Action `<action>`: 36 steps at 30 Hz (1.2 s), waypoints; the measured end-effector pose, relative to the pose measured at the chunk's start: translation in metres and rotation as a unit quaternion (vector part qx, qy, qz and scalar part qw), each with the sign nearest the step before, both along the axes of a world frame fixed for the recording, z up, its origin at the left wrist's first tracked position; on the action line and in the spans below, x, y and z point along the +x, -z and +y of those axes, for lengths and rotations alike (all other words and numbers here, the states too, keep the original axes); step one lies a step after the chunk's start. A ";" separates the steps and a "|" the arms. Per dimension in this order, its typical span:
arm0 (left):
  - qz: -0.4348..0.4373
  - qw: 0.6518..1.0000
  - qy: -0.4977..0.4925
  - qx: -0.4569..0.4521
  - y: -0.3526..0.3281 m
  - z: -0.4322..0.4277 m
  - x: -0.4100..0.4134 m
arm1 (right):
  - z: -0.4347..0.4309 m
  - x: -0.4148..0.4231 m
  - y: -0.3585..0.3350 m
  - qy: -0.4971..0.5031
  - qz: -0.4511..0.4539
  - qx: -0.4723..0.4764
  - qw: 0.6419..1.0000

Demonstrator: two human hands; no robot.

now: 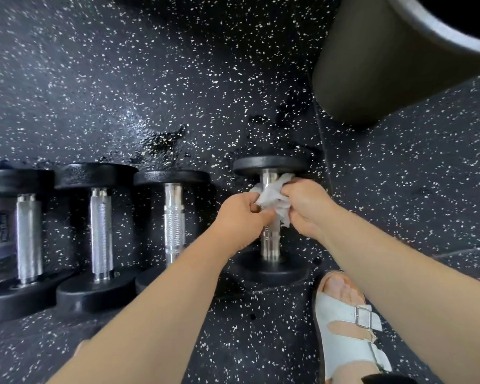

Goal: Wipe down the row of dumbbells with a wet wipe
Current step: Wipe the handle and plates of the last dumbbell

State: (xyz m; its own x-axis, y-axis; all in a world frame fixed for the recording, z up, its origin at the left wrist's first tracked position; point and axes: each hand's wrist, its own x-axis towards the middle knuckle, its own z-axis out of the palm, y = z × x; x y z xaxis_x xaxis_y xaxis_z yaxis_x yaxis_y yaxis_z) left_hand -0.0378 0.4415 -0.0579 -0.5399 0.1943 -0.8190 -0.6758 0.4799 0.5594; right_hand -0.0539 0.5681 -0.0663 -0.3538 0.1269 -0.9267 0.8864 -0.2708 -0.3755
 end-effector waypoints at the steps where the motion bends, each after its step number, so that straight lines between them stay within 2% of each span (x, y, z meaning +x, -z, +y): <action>1: 0.007 1.000 -0.008 -0.012 -0.001 0.001 0.002 | -0.002 0.006 -0.002 -0.041 0.008 0.012 0.999; 5: 0.003 0.998 -0.044 -0.049 0.002 0.000 0.005 | -0.001 0.044 -0.014 -0.235 -0.008 0.020 0.972; 9: -0.038 0.993 -0.098 -0.044 -0.002 0.011 0.007 | -0.006 0.052 -0.011 -0.241 -0.028 0.011 0.970; 11: -0.060 0.987 -0.143 -0.032 -0.002 0.021 0.009 | -0.004 0.039 -0.010 -0.205 -0.033 0.043 0.977; 15: -0.069 0.987 -0.136 -0.044 0.003 0.025 0.006 | 0.010 0.016 -0.004 -0.129 -0.038 0.119 0.984; 17: -0.064 0.988 -0.135 -0.041 0.005 0.023 0.006 | 0.014 0.012 0.001 -0.047 -0.022 0.128 0.990; 18: -0.059 0.989 -0.133 -0.040 0.005 0.022 0.006 | 0.013 0.010 0.000 0.012 -0.026 0.104 0.994; 20: -0.046 0.990 -0.130 -0.034 0.003 0.021 0.007 | 0.011 0.006 -0.013 0.148 -0.010 -0.033 0.988; 23: -0.029 0.993 -0.106 -0.040 0.001 0.017 0.010 | 0.009 0.001 -0.046 0.253 0.050 -0.222 0.940; 26: 0.016 0.994 -0.098 -0.048 -0.005 0.016 0.010 | 0.007 -0.005 -0.066 0.282 0.069 -0.251 0.924; 29: 0.062 0.993 -0.095 -0.042 -0.012 0.020 0.007 | 0.004 -0.018 -0.066 0.351 0.068 -0.263 0.896; 33: 0.046 0.991 -0.129 -0.005 -0.021 0.030 0.000 | 0.005 -0.037 -0.065 0.385 0.074 -0.254 0.884; 36: 0.046 0.989 -0.137 -0.013 -0.020 0.029 -0.006 | 0.010 -0.034 -0.075 0.367 0.099 -0.300 0.875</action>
State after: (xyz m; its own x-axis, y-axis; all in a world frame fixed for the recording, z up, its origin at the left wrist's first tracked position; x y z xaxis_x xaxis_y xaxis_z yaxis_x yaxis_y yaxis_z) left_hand -0.0436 0.4704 -0.0375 -0.6414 0.0100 -0.7672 -0.7295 0.3016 0.6139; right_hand -0.0875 0.5778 0.0089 -0.5419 -0.1021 -0.8342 0.3256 -0.9406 -0.0963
